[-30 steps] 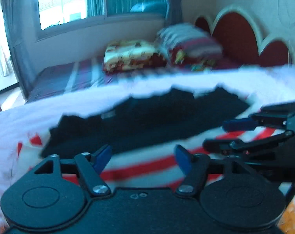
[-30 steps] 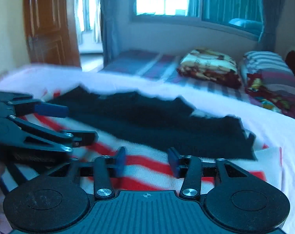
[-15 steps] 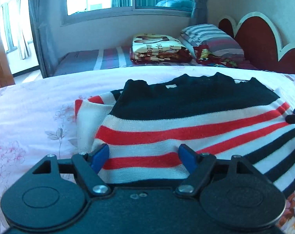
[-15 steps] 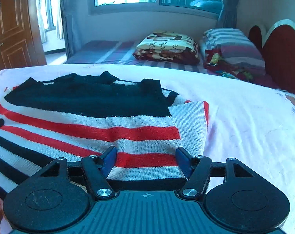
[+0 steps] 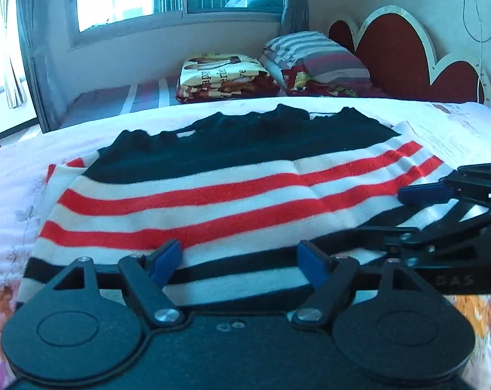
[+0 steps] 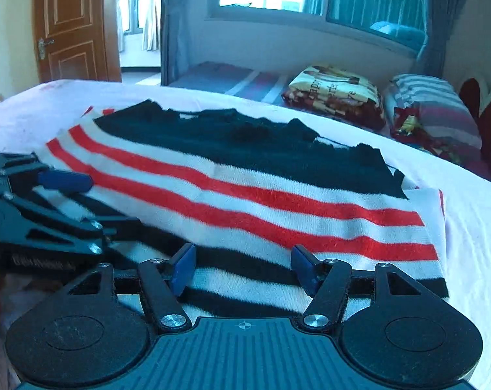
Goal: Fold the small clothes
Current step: 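Smooth the folded sweater flat with both open tools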
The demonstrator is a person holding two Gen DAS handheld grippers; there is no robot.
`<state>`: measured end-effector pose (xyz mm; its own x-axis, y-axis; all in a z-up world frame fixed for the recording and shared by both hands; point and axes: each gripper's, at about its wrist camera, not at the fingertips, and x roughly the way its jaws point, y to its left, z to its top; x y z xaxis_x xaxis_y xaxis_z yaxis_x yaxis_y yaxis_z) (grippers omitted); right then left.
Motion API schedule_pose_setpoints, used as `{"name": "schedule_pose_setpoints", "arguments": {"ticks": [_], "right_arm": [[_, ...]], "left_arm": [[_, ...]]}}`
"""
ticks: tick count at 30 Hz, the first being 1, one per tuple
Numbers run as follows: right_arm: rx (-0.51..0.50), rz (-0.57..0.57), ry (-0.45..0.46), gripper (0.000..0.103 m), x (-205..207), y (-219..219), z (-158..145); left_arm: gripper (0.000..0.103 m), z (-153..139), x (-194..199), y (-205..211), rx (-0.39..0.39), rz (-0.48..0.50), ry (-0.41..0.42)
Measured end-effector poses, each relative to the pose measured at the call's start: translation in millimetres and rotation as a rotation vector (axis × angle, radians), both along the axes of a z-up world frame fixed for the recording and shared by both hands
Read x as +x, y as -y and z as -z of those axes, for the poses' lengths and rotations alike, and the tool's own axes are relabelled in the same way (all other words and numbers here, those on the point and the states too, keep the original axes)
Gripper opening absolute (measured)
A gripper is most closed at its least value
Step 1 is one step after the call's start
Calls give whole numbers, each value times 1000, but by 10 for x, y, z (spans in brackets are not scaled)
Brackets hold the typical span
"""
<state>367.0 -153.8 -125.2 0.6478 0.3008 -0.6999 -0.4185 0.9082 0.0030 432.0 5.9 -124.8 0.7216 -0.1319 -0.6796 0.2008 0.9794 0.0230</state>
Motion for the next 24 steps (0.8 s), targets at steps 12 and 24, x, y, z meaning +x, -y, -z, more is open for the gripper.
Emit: {"name": "schedule_pose_setpoints", "arguments": {"ticks": [12, 24], "right_arm": [[66, 196, -27, 46, -268, 759, -137], [27, 103, -69, 46, -633, 80, -63]], "left_arm": [[75, -147, -354, -446, 11, -95, 27], [78, 10, -567, 29, -38, -50, -24]]}}
